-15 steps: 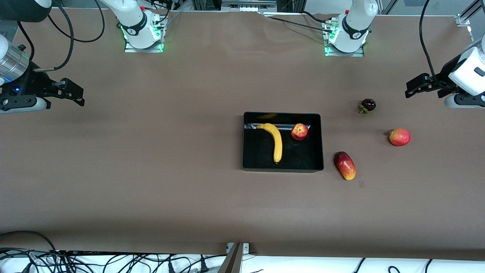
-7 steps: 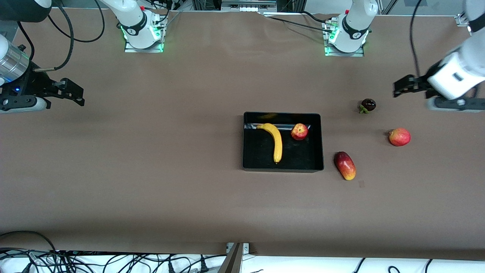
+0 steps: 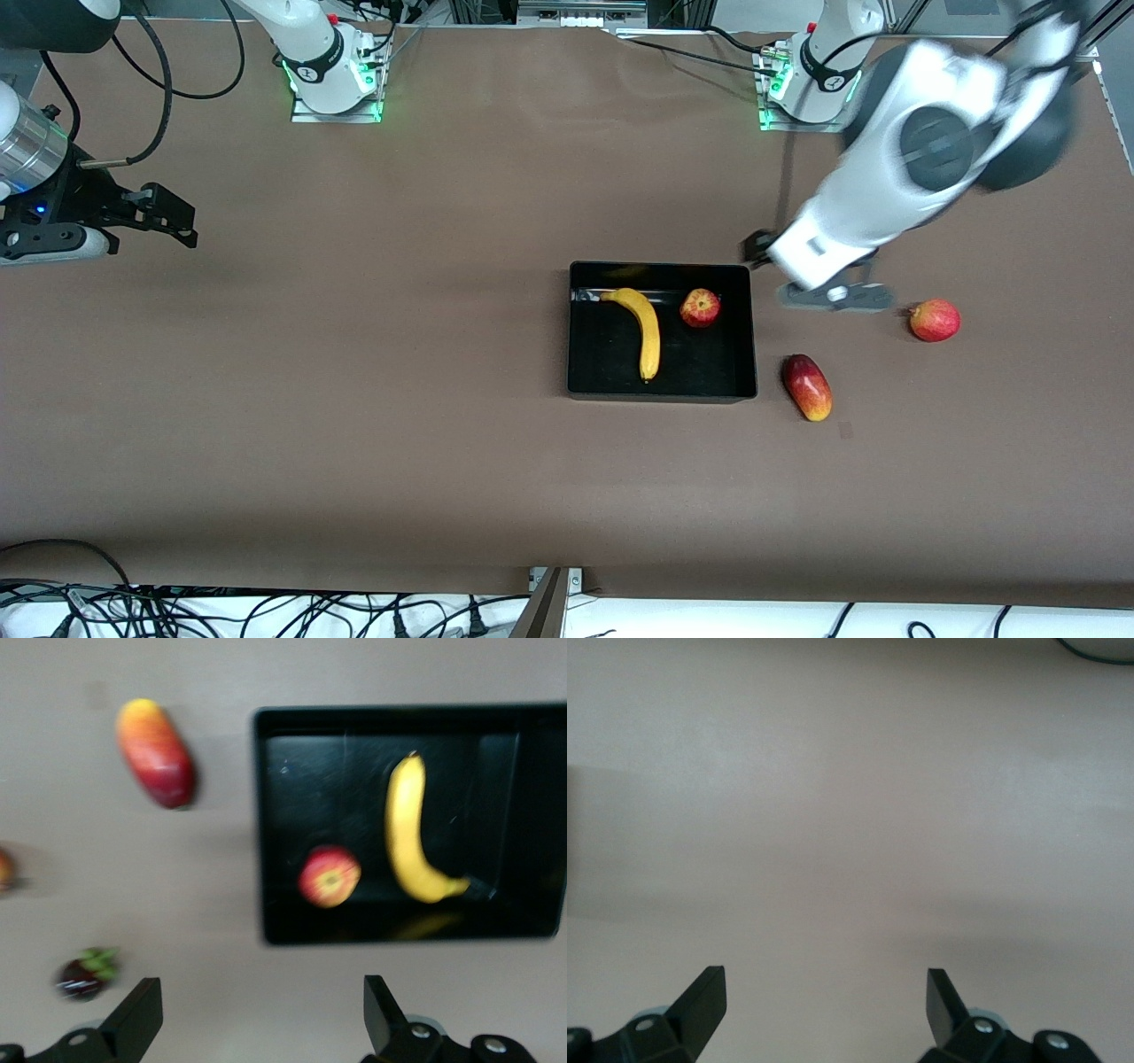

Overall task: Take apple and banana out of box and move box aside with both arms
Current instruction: 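Reach the left gripper into the black tray over the red apple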

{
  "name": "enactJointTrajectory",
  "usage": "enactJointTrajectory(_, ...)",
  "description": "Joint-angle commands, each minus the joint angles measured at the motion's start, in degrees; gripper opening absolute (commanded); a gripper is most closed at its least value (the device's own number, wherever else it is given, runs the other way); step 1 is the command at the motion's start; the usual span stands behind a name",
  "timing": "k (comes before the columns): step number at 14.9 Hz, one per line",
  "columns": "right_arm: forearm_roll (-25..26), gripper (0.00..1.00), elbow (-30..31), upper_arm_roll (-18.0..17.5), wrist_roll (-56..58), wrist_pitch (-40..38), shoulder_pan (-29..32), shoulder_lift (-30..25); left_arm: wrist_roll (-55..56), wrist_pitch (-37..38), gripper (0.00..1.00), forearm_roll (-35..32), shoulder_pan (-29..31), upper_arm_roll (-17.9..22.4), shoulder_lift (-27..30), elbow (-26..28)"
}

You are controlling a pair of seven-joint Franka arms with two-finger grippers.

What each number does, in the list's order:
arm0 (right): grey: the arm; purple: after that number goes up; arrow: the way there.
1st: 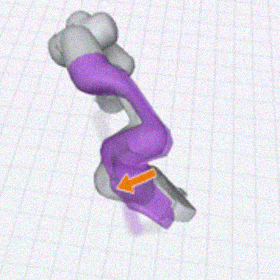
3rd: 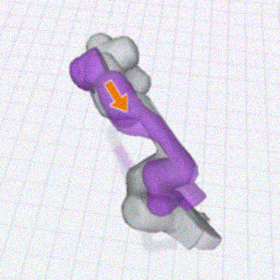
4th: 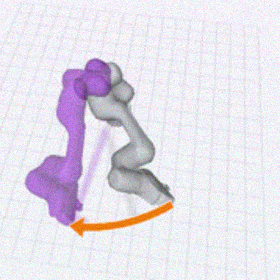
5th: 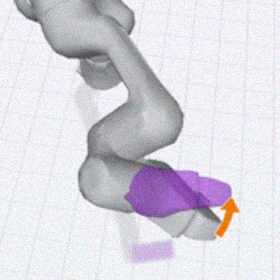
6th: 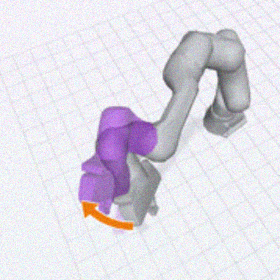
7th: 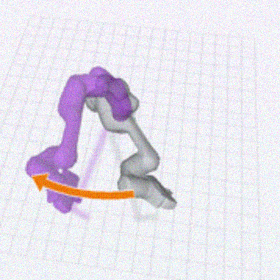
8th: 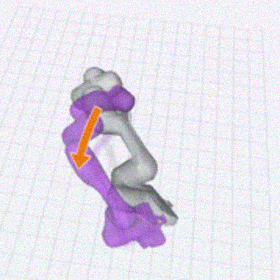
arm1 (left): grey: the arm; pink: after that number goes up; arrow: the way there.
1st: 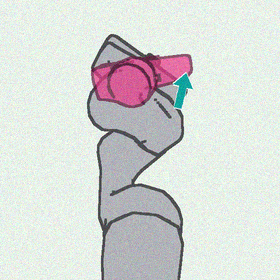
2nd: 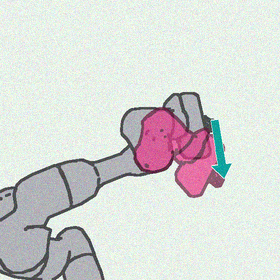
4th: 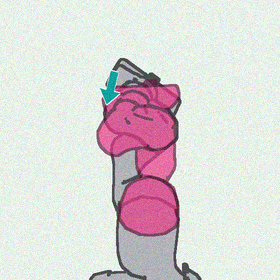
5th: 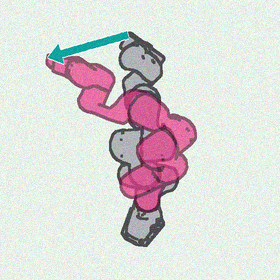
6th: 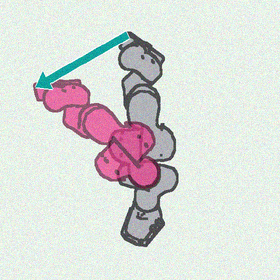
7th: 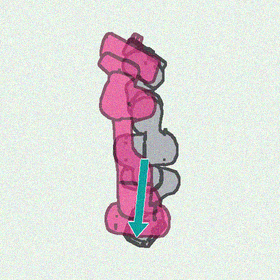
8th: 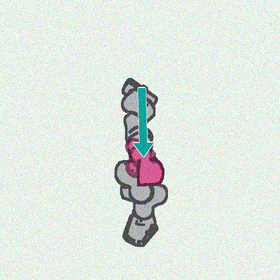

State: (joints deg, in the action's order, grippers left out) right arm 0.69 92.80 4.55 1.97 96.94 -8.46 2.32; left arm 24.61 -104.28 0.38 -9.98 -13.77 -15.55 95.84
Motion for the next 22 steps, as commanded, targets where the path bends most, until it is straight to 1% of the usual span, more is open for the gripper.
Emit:
enactJointTrajectory(1, -0.2, 1.00, -1.0, -0.2, 0.1, -0.9, 0.3, 0.3, 5.8, -5.4, 1.00, -1.3, -1.7, 0.2, -5.3, -0.8)
enactJointTrajectory(4, -0.2, 1.00, -1.0, -0.2, 0.1, -0.8, 0.4, 0.3, 6.3, -7.1, 1.00, -2.1, -3.8, 0.2, -10.7, 0.4)
enactJointTrajectory(5, -0.2, 1.00, -1.0, -0.2, 0.1, -0.8, 0.4, 0.3, 6.8, -8.6, 1.00, -2.7, -4.1, 0.2, -11.3, 1.4)
enactJointTrajectory(6, -0.3, 1.00, -1.0, -0.2, 0.1, -0.8, 0.4, 0.3, 6.9, -10.8, 1.00, -2.7, -4.2, 0.2, -12.0, 3.7)
enactJointTrajectory(9, -0.2, 1.00, -1.0, -0.2, 0.1, -0.8, 0.4, 0.3, 6.8, -22.9, 1.00, -2.7, -3.8, 0.2, -12.2, 12.2)
enactJointTrajectory(10, -0.2, 1.00, -1.0, -0.2, 0.1, -0.7, 0.4, 0.3, 6.8, -26.2, 1.00, -2.8, -3.7, 0.2, -12.6, 14.1)
enactJointTrajectory(11, -0.2, 1.00, -1.0, -0.2, 0.0, -0.7, 0.4, 0.3, 6.8, -28.0, 1.00, -2.8, -4.0, 0.2, -13.2, 14.7)
enactJointTrajectory(13, -0.2, 1.00, -1.0, -0.2, 0.0, -0.7, 0.4, 0.3, 6.8, -28.1, 1.00, -3.6, -4.1, 0.2, -13.8, 14.8)
enactJointTrajectory(15, -0.2, 1.00, -1.0, -0.2, 0.1, -0.6, 0.3, 0.3, 6.9, -28.0, 1.00, -7.1, -4.1, 0.3, -14.0, 15.9)
enactJointTrajectory(18, -0.2, 1.00, -1.0, -0.2, 0.1, -0.6, 0.4, 0.3, 6.9, -27.9, 1.00, -7.9, -4.1, 0.3, -14.3, 16.3)
enactJointTrajectory(19, -0.2, 1.00, -1.0, -0.2, 0.1, -0.6, 0.4, 0.3, 6.9, -27.9, 0.94, -7.9, -4.2, 0.2, -14.2, 16.3)
enactJointTrajectory(20, -0.2, 1.00, -1.0, -0.2, 0.1, -0.6, 0.3, 0.3, 6.5, -27.6, 0.65, -7.9, -4.1, 0.2, -13.6, 16.2)
enactJointTrajectory(21, -0.2, 1.00, -1.0, -0.2, 0.1, -0.7, 0.3, 0.3, 6.8, -27.6, 0.41, -7.9, -4.1, 0.2, -13.5, 16.0)
enactJointTrajectory(22, -0.2, 1.00, -1.0, -0.2, 0.0, -0.7, 0.3, 0.3, 7.1, -27.5, 0.29, -7.8, -4.2, 0.2, -13.4, 15.8)
